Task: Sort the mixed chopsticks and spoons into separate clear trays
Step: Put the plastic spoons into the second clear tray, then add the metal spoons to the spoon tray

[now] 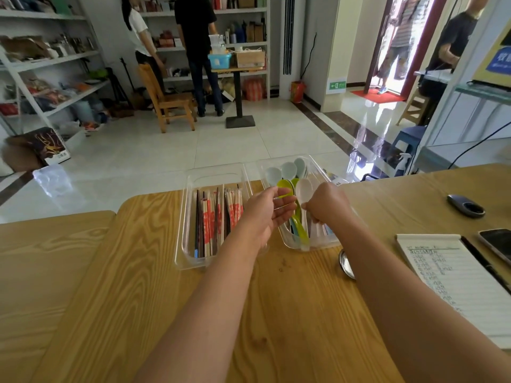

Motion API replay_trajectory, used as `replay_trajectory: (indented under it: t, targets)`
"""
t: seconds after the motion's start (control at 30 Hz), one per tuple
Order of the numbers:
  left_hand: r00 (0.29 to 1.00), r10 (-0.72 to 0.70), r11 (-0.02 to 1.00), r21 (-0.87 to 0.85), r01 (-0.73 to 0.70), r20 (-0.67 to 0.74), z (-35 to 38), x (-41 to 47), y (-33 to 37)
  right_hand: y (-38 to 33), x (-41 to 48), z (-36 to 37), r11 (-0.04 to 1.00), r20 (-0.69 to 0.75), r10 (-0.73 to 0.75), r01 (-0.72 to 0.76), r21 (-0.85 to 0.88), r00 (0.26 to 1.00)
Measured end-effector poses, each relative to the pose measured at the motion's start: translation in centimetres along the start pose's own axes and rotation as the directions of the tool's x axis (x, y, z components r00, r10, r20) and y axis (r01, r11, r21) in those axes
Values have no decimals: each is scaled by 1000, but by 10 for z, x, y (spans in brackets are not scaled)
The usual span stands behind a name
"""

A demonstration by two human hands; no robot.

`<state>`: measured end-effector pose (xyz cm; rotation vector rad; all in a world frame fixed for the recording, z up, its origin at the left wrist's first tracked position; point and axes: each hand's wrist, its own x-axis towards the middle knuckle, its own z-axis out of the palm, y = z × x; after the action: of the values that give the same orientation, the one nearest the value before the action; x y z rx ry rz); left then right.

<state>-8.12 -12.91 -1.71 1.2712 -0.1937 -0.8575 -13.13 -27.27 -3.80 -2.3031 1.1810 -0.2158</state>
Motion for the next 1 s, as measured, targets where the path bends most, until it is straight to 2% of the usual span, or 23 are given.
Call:
replay_trajectory:
  t: [0.1,0.23,0.37,0.5,0.77,1.0]
  targets:
    - [1000,27,1000,-14,-27,15,-1,-12,3,-7,-16,-21,988,-51,-46,53,146,998]
    - [995,74,996,-53,-70,66,4,-43,2,2,-67,-50,915,-93,-102,130,382,990]
    - [988,54,993,-111,-38,143,17,-85,-21,30,-118,-63,879,-141,-117,168,446,983]
    - [984,9,988,-154,19,180,24,-121,-58,64,-154,-58,852,-157,-69,140,504,985]
    - [979,-72,985,-143,100,188,39,-138,-103,117,-167,-51,932,-154,-8,64,357,988]
    - [980,-138,985,-79,151,145,56,-128,-121,138,-142,-27,995,-132,1,12,98,991]
